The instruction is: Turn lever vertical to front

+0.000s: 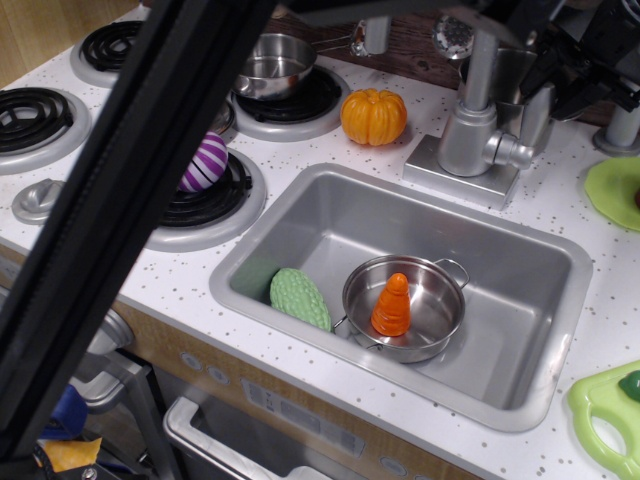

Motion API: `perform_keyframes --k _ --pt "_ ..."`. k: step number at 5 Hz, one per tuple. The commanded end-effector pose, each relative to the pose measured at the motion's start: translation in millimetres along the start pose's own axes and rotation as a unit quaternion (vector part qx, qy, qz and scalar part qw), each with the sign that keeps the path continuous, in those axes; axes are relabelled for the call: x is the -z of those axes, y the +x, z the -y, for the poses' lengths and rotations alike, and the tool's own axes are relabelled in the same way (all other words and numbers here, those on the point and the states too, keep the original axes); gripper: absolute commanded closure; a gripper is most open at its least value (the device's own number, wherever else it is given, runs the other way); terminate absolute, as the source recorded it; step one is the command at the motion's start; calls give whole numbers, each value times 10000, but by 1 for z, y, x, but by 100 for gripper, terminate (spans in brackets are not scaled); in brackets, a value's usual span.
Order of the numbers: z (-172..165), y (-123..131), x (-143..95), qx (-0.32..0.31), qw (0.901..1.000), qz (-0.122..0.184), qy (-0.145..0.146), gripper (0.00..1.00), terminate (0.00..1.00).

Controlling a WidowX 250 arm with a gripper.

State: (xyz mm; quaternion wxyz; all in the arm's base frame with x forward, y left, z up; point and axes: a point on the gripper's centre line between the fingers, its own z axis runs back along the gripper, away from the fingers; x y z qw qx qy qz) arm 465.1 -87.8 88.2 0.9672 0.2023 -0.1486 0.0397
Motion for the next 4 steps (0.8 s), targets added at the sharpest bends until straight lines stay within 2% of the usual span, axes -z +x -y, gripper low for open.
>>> perform_keyframes --k 1,2,3,4 --pt "-11 -11 -34 -516 9985 -156 -124 100 0" --pt "-8 -40 -46 -737 9965 -389 -98 100 0" --pt "-7 -58 -40 -839 9951 -468 -242 100 0" --pt "-12 -65 -26 -839 9935 -513 -573 100 0"
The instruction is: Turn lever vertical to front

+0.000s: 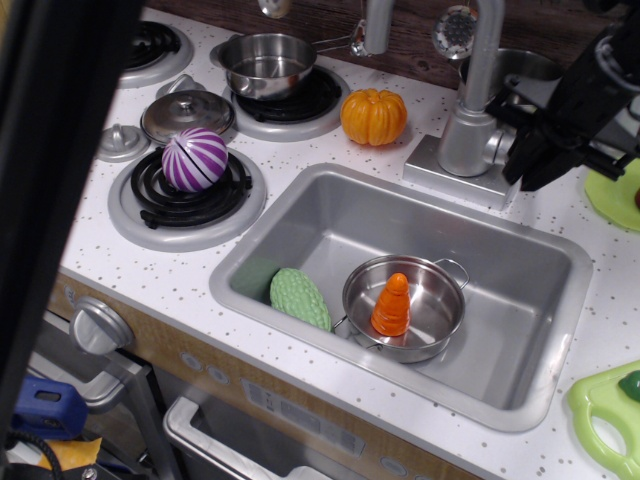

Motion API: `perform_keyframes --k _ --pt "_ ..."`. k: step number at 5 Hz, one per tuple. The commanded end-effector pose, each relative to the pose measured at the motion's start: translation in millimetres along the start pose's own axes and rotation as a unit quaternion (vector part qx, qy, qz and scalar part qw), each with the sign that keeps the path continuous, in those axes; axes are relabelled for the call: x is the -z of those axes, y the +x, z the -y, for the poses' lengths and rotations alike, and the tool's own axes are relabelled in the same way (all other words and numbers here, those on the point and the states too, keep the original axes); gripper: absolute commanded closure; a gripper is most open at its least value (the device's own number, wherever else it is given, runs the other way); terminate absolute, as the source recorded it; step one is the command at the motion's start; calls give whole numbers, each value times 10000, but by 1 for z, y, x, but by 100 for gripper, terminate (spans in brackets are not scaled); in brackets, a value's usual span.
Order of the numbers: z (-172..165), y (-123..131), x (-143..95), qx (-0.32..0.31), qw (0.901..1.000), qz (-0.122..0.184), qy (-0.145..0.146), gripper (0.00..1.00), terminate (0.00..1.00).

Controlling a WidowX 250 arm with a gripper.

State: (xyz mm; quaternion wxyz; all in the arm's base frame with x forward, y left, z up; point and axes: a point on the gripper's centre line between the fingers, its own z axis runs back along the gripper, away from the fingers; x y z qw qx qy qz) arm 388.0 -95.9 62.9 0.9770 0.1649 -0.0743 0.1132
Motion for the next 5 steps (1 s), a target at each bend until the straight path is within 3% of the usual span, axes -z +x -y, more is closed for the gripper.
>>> perform_keyframes --k 1,2,4,5 --pt "-25 12 -10 -111 9961 295 -826 100 0" --pt "-35 26 -1 46 9945 286 -1002 100 0" --pt "-24 32 -1 13 9934 153 -1137 100 0" --pt "-16 32 7 42 9933 141 -1149 100 100"
